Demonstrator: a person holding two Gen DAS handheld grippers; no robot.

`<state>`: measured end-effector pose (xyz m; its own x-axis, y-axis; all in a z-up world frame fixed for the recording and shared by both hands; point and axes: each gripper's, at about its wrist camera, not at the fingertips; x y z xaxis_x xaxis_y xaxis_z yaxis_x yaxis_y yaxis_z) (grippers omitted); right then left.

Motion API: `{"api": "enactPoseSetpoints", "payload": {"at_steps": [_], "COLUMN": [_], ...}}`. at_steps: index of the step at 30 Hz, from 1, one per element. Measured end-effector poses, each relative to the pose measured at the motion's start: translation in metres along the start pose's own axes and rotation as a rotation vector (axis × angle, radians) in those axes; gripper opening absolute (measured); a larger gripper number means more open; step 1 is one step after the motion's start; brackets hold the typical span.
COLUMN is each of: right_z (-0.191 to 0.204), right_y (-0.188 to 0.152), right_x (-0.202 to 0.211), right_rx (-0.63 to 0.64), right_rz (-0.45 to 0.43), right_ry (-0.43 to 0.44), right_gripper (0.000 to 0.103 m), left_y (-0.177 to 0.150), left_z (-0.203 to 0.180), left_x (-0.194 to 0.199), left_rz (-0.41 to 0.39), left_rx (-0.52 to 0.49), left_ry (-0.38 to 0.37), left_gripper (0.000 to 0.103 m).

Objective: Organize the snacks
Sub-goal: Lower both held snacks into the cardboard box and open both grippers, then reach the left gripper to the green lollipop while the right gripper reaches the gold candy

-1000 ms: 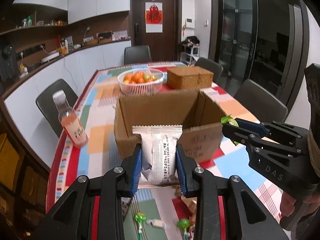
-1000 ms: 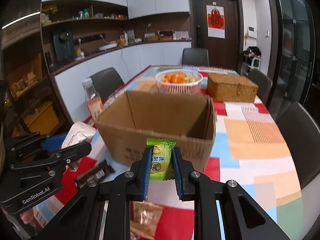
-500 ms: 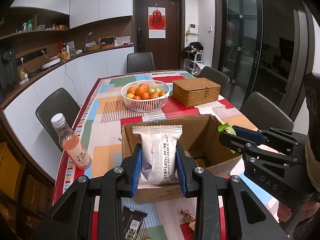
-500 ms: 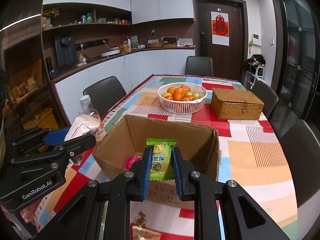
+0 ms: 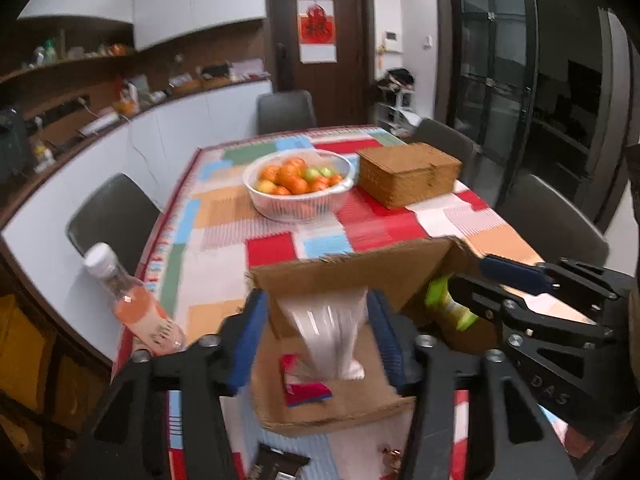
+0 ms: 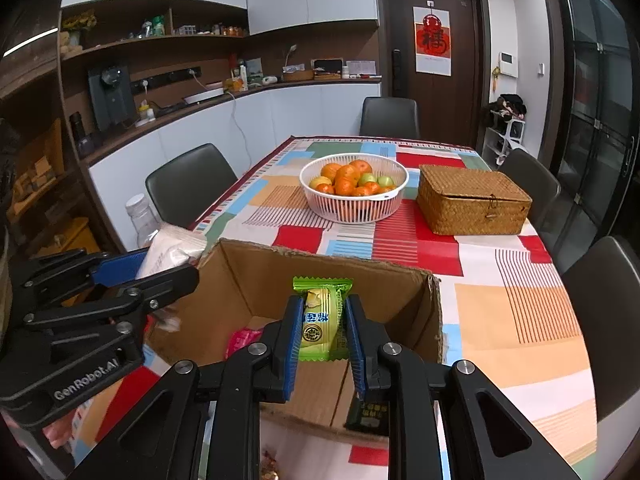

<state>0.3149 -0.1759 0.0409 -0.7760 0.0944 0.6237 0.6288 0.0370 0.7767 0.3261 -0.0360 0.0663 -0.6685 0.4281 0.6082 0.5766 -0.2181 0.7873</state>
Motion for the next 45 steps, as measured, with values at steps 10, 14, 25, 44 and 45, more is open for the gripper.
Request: {"api": "enactPoseSetpoints", "payload": {"at_steps": [10, 14, 25, 44, 45], "right_z": [0.011, 0.023, 0.046, 0.058, 0.058], "right_y": [-0.013, -0.024, -0.068, -0.131, -0.135], "right_x": [0.023, 0.031, 0.032, -0.007, -0.01], "right_rx": [0.026, 0.055, 0.111, 0.172, 0.172], "right_rz": [-0.019, -0.004, 0.088, 0.28, 0.293], "right_ry": [0.038, 0.08, 0.139, 0.112, 0.114], "right_gripper": [0.04, 0.04, 0.04, 0.04, 0.04], "left_y": [-0.024, -0.042, -0.091, -0.178, -0.182], "left_z": [0.001, -0.001, 0.004, 0.018, 0.018], "left_x": [0.041, 0.059, 0.078, 0.047, 0.044], "left_rz": [-0.021, -0.033, 0.016, 0.217, 0.227], "left_rx": [0.006, -0.01, 0.027, 0.148, 0.156], "left_ry": [0.055, 0.079, 0.1, 0.076, 0.071], "left_gripper": [0.063, 0.064, 0.064, 0.063, 0.063]}}
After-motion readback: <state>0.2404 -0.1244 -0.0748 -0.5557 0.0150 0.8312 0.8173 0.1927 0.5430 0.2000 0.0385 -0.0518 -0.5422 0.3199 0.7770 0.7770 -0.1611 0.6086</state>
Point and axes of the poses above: each gripper's, at about its wrist camera, not at the fingertips, and x roughly against the way its jaws point, z to its left, y to its top, and after that the axes turned 14 degrees about -y, right-handed
